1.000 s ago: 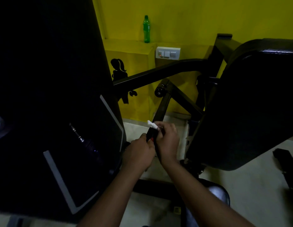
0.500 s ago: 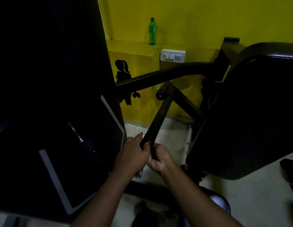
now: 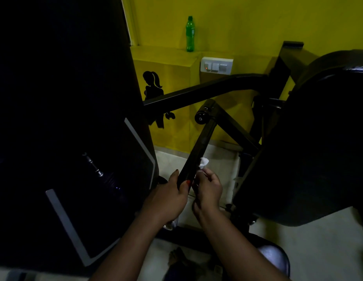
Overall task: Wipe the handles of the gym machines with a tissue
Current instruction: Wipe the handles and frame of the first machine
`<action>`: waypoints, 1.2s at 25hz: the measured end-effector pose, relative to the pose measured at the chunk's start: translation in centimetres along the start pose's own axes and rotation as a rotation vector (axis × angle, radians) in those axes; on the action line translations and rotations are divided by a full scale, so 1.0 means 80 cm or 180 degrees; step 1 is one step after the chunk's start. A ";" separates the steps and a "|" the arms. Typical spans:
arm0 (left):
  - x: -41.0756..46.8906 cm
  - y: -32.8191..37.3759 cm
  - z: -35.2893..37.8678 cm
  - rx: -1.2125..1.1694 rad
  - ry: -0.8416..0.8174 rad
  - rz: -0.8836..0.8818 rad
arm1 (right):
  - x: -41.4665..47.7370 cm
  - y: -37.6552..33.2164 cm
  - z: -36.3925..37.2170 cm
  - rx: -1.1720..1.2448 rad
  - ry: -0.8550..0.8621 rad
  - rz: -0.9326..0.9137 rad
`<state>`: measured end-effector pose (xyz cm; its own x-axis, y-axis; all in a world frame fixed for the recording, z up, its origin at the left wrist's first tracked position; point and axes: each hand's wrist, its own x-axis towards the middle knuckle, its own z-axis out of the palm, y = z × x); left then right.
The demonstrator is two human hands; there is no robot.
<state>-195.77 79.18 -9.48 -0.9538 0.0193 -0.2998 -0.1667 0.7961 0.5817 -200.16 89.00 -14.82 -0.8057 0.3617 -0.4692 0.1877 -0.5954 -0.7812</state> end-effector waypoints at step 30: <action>0.011 0.000 0.004 0.0012 0.0205 -0.0299 | 0.055 -0.116 0.116 -0.7531 -0.4031 -0.3116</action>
<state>-196.50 79.37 -9.96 -0.9481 -0.0942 -0.3036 -0.2552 0.7948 0.5505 -210.69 89.49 -5.80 -0.5755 -0.7204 -0.3870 -0.8016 0.5907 0.0925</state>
